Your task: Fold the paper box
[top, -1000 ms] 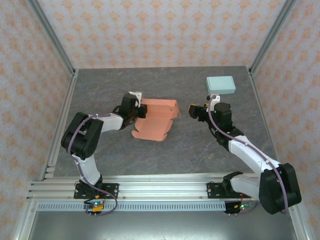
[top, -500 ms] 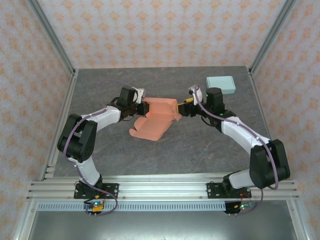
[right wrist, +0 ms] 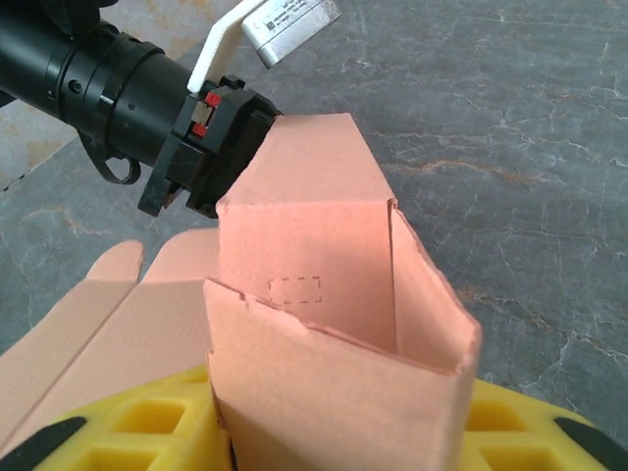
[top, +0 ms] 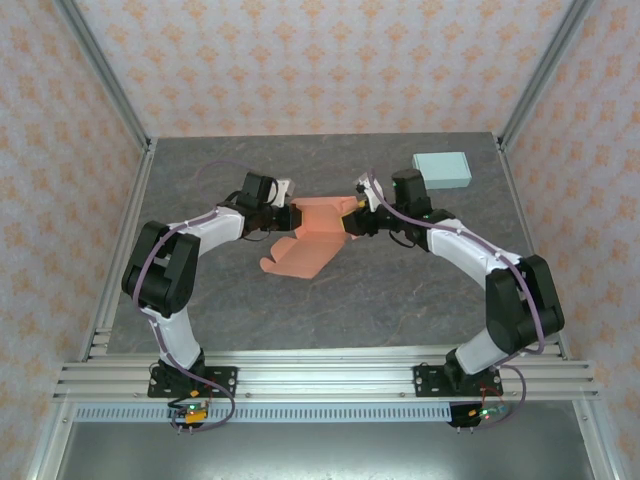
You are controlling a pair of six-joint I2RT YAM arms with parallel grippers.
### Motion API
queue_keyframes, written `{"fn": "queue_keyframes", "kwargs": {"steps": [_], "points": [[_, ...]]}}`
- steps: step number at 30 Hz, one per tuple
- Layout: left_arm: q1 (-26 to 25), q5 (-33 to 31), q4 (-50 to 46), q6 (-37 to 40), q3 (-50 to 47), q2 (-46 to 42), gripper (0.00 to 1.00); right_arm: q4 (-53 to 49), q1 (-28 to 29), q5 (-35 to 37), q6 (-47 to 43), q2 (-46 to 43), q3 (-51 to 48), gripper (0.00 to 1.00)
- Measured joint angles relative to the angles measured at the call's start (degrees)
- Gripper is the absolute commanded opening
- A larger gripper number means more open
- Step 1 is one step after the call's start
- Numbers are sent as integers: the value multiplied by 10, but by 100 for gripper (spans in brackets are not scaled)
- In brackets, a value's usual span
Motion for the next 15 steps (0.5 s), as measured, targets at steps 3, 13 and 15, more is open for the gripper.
{"fn": "queue_keyframes", "kwargs": {"steps": [3,13,15], "points": [[2,0,0,0,0,2,0,19,1,4,26,3,-3,46],[5,13,13,0,-5,4,0,-97,-14,-50,28,1,53,75],[6,16,15,0,-6,4,0,-144,-22,-76,10,0,87,100]]}}
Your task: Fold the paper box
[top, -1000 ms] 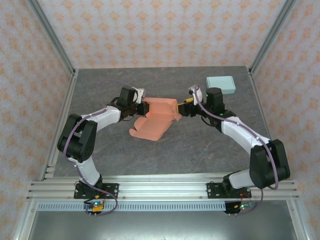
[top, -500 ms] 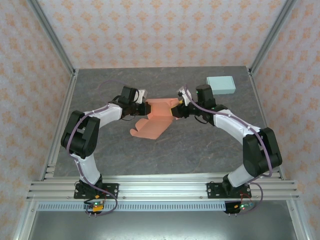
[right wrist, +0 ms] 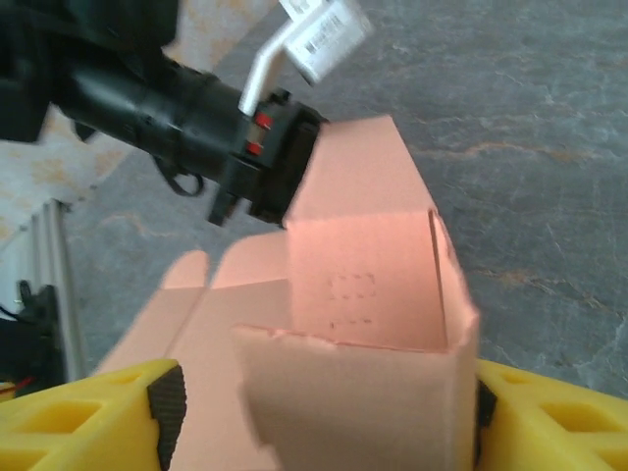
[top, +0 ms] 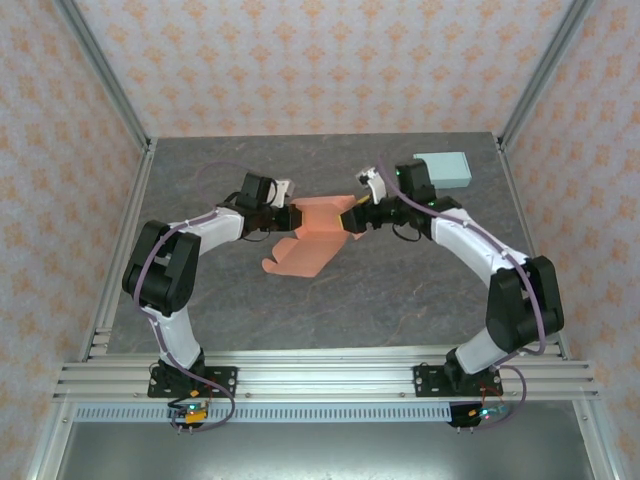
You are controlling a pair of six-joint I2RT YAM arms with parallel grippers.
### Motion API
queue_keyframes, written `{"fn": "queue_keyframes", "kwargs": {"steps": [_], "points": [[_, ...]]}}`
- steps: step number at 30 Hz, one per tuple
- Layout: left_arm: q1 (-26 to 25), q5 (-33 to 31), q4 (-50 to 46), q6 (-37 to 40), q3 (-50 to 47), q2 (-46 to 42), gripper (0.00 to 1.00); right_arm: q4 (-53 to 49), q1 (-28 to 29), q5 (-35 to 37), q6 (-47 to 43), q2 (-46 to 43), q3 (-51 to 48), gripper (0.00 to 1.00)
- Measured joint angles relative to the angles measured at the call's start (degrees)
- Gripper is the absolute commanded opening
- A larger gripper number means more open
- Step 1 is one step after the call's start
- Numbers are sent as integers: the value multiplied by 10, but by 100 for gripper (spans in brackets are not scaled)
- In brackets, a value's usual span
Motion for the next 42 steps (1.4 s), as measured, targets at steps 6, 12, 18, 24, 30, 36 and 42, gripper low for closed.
{"fn": "queue_keyframes", "kwargs": {"steps": [6,12,18,24,30,36,42], "points": [[6,15,1,0,0,0,0,7,-37,-47,53,-28,-12,80],[6,29,2,0,0,0,0,42,-63,-47,93,-21,-41,59],[6,30,2,-1,0,0,0,52,-42,-46,91,3,-42,43],[7,18,-5,-9,0,0,0,91,7,31,89,2,-53,38],[7,-9,-8,-31,-2,2,0,173,50,150,104,-11,-103,38],[7,-39,-6,-58,-3,2,0,217,75,242,110,-12,-116,44],[4,-104,-2,-101,-26,-5,0,250,125,362,111,-12,-140,44]]}}
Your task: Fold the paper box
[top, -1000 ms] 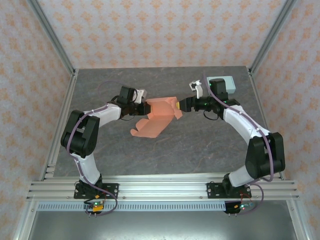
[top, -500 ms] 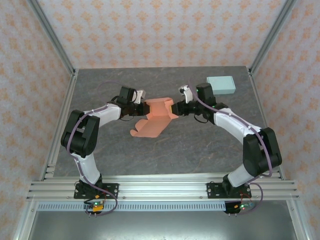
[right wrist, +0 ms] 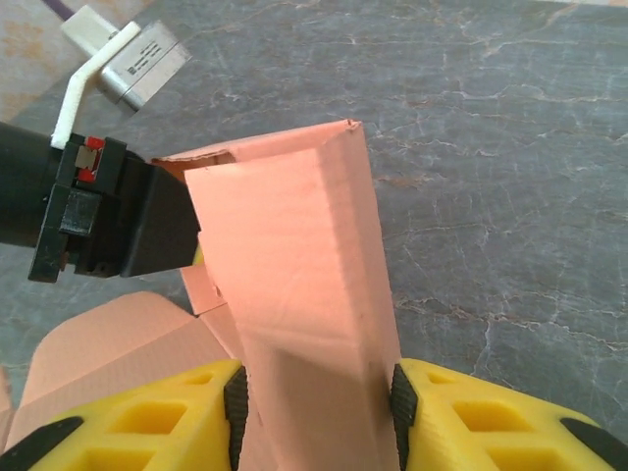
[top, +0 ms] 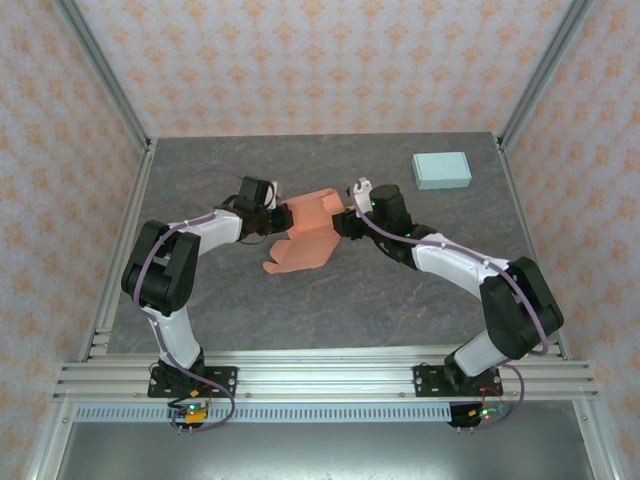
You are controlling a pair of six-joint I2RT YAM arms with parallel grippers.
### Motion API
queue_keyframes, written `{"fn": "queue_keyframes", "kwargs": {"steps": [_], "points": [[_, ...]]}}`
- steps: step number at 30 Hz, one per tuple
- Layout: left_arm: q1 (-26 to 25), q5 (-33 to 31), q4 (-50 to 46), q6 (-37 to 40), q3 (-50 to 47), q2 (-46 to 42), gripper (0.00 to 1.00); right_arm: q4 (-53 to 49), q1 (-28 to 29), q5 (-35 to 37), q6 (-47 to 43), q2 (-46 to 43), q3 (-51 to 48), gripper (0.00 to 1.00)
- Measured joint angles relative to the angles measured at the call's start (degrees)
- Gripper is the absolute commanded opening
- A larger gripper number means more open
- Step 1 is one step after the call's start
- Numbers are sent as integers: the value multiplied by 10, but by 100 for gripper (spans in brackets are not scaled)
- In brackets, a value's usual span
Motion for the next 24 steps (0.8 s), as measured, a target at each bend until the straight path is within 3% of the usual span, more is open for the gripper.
{"fn": "queue_keyframes", "kwargs": {"steps": [10,24], "points": [[-38,-121,-2,-20,-22,-67,0,12,11,35,-19,23,31,35],[-51,-159,-10,-32,-22,-69,0,-7,15,11,-59,70,69,36]]}}
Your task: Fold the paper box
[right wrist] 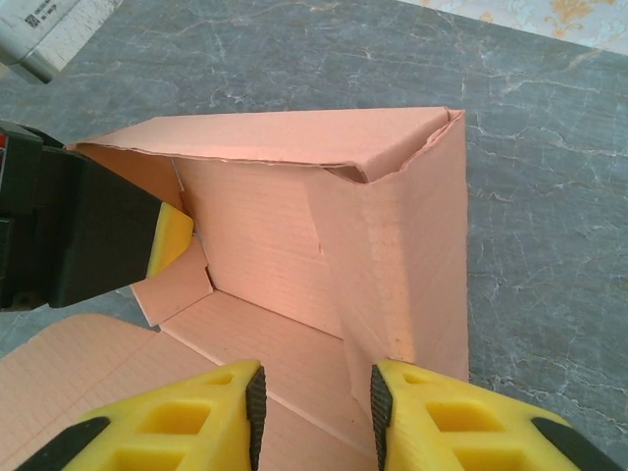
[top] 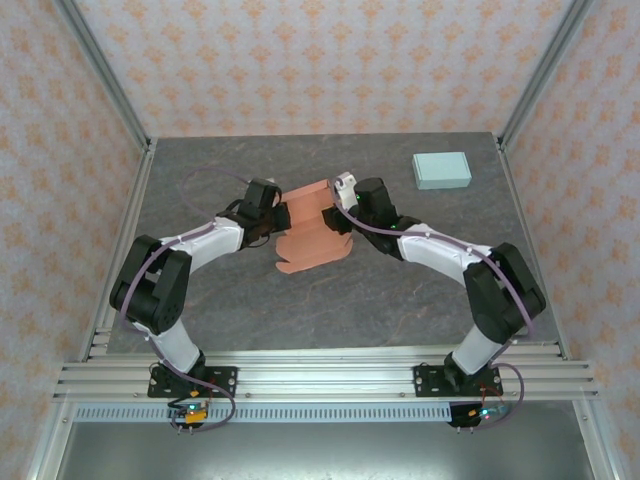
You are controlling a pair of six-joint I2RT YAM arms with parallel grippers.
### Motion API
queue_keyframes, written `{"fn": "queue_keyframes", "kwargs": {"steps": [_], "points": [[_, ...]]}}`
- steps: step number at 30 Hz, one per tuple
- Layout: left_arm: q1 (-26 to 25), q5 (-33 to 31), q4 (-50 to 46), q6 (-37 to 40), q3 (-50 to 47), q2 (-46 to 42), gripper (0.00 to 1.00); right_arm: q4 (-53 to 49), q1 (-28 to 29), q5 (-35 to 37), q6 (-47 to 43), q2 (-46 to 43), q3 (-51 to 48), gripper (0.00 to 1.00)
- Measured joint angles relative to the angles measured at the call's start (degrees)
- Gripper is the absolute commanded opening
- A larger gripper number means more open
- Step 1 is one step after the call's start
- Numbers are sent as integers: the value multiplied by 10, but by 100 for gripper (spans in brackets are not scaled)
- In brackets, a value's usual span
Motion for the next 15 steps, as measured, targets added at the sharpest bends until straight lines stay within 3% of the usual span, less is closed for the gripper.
{"fn": "queue_keyframes", "kwargs": {"steps": [7,15], "points": [[-27,-51,-14,-25,1,0,0,34,3,46,8,22,1,36],[-58,-110,-26,-98,1,-4,0,104,33,176,9,56,1,35]]}}
